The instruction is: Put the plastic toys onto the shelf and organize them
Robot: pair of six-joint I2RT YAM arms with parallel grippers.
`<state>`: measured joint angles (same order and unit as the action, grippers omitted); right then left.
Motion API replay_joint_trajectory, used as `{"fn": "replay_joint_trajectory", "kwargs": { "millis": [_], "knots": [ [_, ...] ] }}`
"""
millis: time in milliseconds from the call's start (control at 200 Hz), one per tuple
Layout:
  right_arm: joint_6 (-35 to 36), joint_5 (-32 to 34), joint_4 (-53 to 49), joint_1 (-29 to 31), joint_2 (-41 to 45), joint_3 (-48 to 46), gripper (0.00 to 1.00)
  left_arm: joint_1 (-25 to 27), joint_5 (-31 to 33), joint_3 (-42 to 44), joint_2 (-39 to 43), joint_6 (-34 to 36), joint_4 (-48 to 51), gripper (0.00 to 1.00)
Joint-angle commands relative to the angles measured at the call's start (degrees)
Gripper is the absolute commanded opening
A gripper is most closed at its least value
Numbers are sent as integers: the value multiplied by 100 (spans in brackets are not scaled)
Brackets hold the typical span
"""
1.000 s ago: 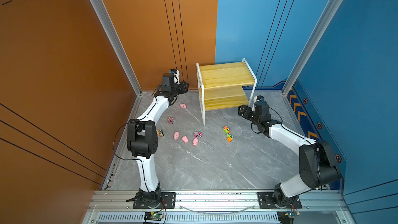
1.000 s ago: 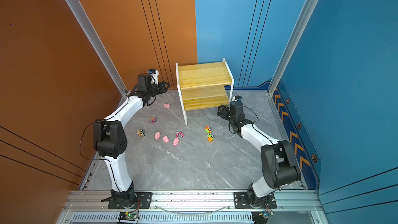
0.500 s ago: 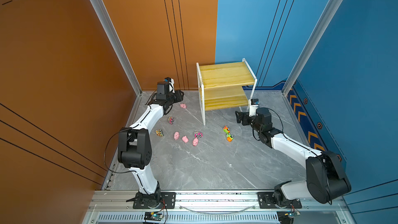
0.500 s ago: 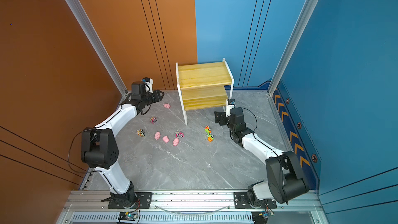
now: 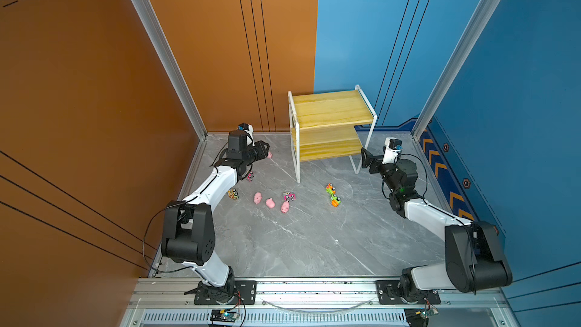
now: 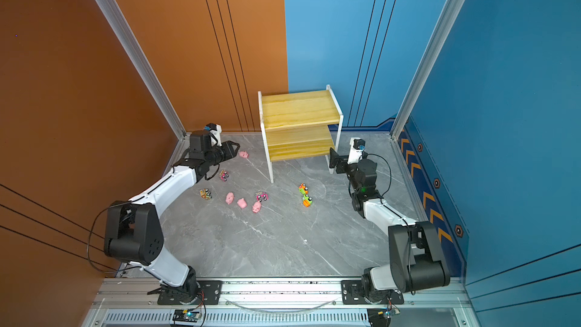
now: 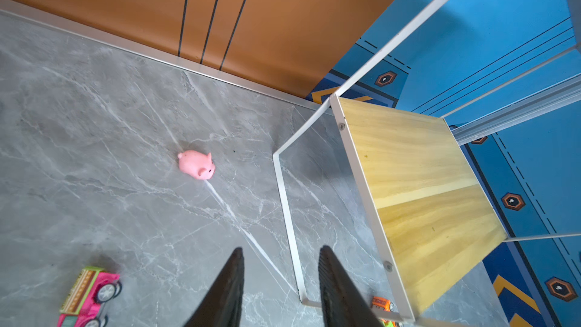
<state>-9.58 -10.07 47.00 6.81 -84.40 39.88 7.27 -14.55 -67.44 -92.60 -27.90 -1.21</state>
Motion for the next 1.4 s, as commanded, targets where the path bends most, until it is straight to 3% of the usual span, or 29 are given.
{"fn": "replay_joint_trajectory", "kwargs": {
  "millis": [0,295,761,986,1256,1391],
  "knots": [
    [-279,-813,843,-28,-425,439,97,89,-55,196,309,-192,-198,40],
    [-625,-833,1230,534,-832,624,97,158,199,547,638,-314,-5,40],
    [-758,-192,1384,1288,-472,9,96,128,672,776,1053,-280,630,39],
    [-330,330,264,1656,81,-218,96,128,975,1065,1447,-151,1136,41],
    [132,2115,-1937,2356,1261,-541,96,230,1313,1434,1810,-109,2416,41],
    [12,2631,-3008,2784,1527,-517,94,629,1479,1520,1695,78,2888,41]
  ]
}}
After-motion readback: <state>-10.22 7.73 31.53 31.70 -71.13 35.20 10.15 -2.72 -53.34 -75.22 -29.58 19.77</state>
